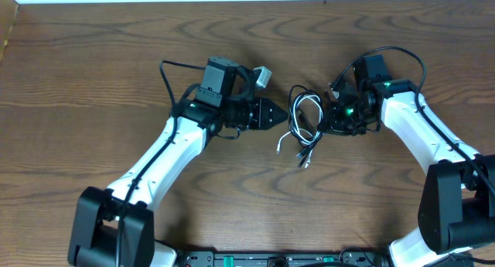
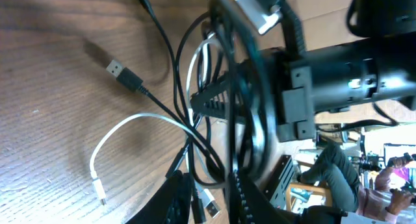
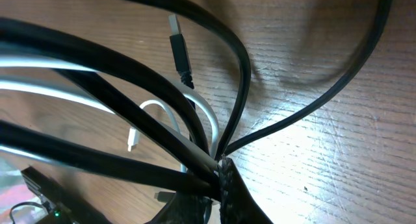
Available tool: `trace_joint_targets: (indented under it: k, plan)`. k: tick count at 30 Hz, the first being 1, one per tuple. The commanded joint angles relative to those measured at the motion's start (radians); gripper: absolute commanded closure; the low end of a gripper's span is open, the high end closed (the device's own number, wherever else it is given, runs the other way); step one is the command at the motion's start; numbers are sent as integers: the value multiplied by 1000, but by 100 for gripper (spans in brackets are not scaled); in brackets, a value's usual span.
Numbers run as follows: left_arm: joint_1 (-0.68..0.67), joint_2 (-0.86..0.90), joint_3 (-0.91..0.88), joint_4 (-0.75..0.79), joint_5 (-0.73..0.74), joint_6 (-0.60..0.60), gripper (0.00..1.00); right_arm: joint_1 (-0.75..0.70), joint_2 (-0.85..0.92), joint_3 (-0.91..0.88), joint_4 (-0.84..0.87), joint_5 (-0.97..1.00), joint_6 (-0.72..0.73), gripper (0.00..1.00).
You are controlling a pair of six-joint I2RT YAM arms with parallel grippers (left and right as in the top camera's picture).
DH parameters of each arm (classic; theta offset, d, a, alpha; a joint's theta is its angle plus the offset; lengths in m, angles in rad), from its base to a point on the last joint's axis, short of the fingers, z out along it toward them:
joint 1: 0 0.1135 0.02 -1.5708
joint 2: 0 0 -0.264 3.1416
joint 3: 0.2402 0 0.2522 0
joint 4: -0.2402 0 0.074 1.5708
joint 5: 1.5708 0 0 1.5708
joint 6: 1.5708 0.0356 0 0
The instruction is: Untangle cables
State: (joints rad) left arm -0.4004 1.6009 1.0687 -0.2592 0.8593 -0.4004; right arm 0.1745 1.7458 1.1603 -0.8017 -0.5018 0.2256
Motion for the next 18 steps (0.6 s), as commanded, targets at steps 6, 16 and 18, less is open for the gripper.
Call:
trace_joint_targets:
  k: [6, 16, 18]
  plan:
    - [-25, 34, 6, 75, 19, -53, 77, 3, -1, -1, 1, -29, -14, 99]
    - [-24, 34, 7, 135, 24, -95, 76, 3, -1, -1, 1, -29, -14, 99]
    - [-24, 34, 7, 150, 24, -95, 73, 3, -1, -1, 1, -28, -14, 99]
